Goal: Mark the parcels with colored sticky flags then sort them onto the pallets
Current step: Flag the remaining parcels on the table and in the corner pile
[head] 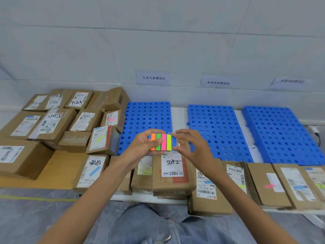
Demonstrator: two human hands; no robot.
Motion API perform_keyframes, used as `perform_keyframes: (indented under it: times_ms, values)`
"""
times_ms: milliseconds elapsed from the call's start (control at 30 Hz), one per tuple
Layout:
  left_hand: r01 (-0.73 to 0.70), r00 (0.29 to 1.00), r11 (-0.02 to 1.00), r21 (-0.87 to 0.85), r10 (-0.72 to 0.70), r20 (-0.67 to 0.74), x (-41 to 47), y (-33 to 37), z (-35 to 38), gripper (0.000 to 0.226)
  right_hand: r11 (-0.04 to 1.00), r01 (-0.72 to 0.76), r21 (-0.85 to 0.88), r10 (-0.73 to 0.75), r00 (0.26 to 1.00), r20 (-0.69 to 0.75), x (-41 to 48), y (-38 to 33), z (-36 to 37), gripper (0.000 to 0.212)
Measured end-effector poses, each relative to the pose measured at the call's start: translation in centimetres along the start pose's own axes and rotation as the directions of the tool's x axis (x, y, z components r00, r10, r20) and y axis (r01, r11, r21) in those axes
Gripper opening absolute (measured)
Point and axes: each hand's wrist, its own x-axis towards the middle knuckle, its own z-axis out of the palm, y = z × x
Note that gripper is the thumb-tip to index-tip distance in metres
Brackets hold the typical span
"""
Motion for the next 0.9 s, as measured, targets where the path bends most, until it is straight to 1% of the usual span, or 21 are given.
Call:
perform_keyframes:
  times_ms: [133, 267, 433, 500, 633, 767, 900]
  values:
    - [0.001, 1.0, 1.0, 0.021, -0.001, 0.009, -0.3, -0.2, 0.2, 0.024, 1.0, 0.014, 0.005, -0.014, 1.0, 0.026, -0.2, -0.4, -0.6, 0.043]
    - [-0.002, 1.0, 0.999, 0.041, 0.002, 0.005, -0.4, -0.5, 0.4, 0.024, 1.0, -0.024, 0.012, 0.024, 0.999, 0.029, -0.2, -0.4, -0.6, 0.044]
    - [0.002, 1.0, 0.997, 0.082, -0.002, -0.004, -0.5, -0.6, 0.5, 0.024, 0.999, -0.031, -0.011, 0.031, 0.999, 0.02, -0.6, -0.2, -0.4, 0.041]
    - [0.008, 1.0, 0.996, 0.093, -0.007, -0.012, -0.4, -0.6, 0.6, 0.023, 0.998, -0.01, -0.06, 0.01, 1.0, 0.01, -0.8, -0.1, -0.3, 0.044]
    - [0.023, 0.999, 0.996, 0.083, -0.021, -0.03, -0.4, -0.8, 0.6, 0.025, 0.974, 0.074, -0.213, -0.077, 0.997, -0.005, -0.9, 0.1, 0.0, 0.046]
    - [0.056, 0.998, 0.997, 0.061, -0.054, -0.021, -0.4, -1.1, 0.7, 0.023, 0.968, 0.094, -0.235, -0.098, 0.995, -0.005, -1.0, -0.5, 0.1, 0.042]
    - [0.064, 0.997, 0.997, 0.044, -0.065, 0.032, -0.4, -1.3, 0.8, 0.02, 0.96, 0.134, -0.244, -0.129, 0.991, 0.039, -0.6, -0.9, 0.5, 0.044]
